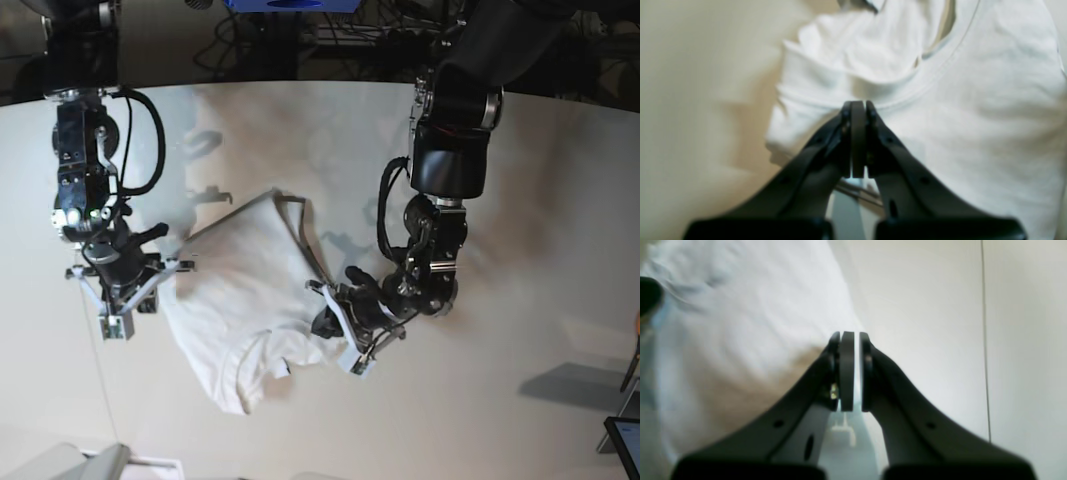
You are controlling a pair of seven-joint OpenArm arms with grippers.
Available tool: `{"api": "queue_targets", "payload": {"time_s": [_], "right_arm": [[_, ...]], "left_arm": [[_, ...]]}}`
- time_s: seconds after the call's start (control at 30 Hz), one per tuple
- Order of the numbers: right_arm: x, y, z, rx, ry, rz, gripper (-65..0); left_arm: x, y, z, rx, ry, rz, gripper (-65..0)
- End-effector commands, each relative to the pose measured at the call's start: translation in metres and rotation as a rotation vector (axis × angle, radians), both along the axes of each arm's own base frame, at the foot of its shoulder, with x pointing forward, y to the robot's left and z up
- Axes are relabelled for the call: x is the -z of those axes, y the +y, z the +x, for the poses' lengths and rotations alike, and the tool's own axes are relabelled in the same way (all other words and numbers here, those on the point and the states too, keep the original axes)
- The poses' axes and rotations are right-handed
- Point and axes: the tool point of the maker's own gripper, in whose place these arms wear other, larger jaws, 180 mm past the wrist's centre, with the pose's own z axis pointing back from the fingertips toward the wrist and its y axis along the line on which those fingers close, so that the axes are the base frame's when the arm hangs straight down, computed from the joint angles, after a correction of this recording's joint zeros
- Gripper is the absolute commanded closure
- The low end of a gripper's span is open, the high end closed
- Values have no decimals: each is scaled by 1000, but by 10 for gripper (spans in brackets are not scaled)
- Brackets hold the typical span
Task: Fold the T-shirt properly
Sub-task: 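Pull the collar fold with the left gripper to straighten the shirt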
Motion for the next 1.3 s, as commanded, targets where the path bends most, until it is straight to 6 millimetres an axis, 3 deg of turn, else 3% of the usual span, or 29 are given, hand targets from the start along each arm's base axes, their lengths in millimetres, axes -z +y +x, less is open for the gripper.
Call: {"api": "queue_targets", "payload": {"time_s": [0.0, 0.1, 0.33, 0.4, 0.7, 0.9, 0.97, 1.1, 1.2, 1.27], "right_arm": [[-22, 9, 7, -10, -60, 22, -20], [-27, 32, 1, -21, -51, 87, -20], [0, 61, -6, -19, 27, 177, -20], [7, 61, -5, -13, 26, 183, -20], [72, 41, -24, 38, 125, 151, -20], [88, 38, -43, 44, 160, 146, -20], [81, 35, -45, 40, 142, 135, -20], [45, 41, -39, 15, 61, 140, -20], [13, 40, -27, -1, -3, 131, -20], [2, 39, -19, -6, -23, 121, -20]], "left_arm": [[-31, -9, 14, 8, -78, -44, 0], [-35, -18, 14, 16, -85, -59, 0], [-17, -31, 10, 24, -21, -76, 0], [-14, -31, 9, 24, -10, -75, 0], [-9, -20, 9, 13, -4, -56, 0], [-7, -9, 11, 3, -4, -38, 0], [-7, -8, 11, 2, -5, -37, 0], [-8, -4, 12, -4, -9, -37, 0], [-16, -4, 15, -4, -27, -42, 0], [-29, -3, 17, -7, -69, -43, 0]]}}
